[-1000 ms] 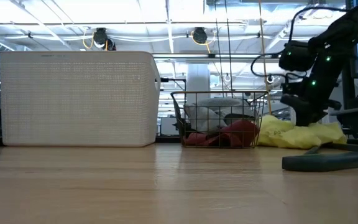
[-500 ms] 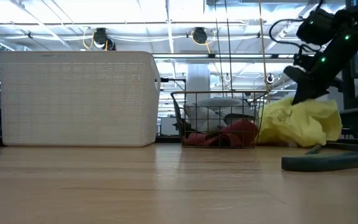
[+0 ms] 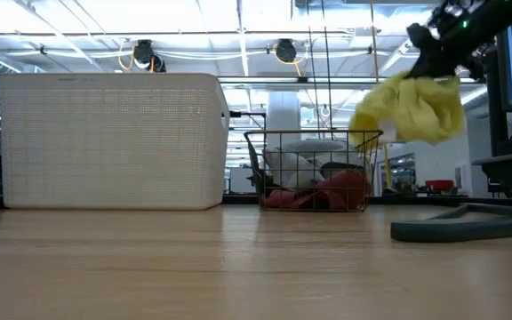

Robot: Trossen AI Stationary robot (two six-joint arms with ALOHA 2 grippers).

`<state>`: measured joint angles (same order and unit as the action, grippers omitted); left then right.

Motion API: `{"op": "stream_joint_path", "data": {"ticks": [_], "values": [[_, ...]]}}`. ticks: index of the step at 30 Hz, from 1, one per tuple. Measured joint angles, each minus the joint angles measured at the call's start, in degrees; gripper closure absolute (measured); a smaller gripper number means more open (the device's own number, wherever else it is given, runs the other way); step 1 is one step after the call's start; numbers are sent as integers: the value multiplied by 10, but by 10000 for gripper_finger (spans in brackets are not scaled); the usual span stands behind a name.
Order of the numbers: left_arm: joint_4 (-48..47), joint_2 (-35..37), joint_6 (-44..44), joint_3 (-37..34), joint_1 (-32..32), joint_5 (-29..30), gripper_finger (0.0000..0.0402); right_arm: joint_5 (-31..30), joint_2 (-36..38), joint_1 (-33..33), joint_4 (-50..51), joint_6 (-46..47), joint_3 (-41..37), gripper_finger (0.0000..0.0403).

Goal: Pick & Place Cloths
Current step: Put the yellow t-shirt into the white bin

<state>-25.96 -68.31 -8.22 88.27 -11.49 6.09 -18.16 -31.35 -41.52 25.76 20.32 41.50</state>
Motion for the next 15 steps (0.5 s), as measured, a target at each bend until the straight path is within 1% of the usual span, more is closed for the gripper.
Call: {"op": "stream_joint_path", "data": {"ticks": [3,8,12,15], "values": [[-4,-15,-22,0,0,0,36,5,9,0,-24,-7,28,373],[29,-54,-89,0,-1,-3,36,47,11,0,-74,-21,78,373],[74,-83,-135,0,-3,-39,36,84,11,3,-135,-29,107,373],[123,-106,-173,0,-5,-85,36,106,5,12,-185,-30,124,373]]}}
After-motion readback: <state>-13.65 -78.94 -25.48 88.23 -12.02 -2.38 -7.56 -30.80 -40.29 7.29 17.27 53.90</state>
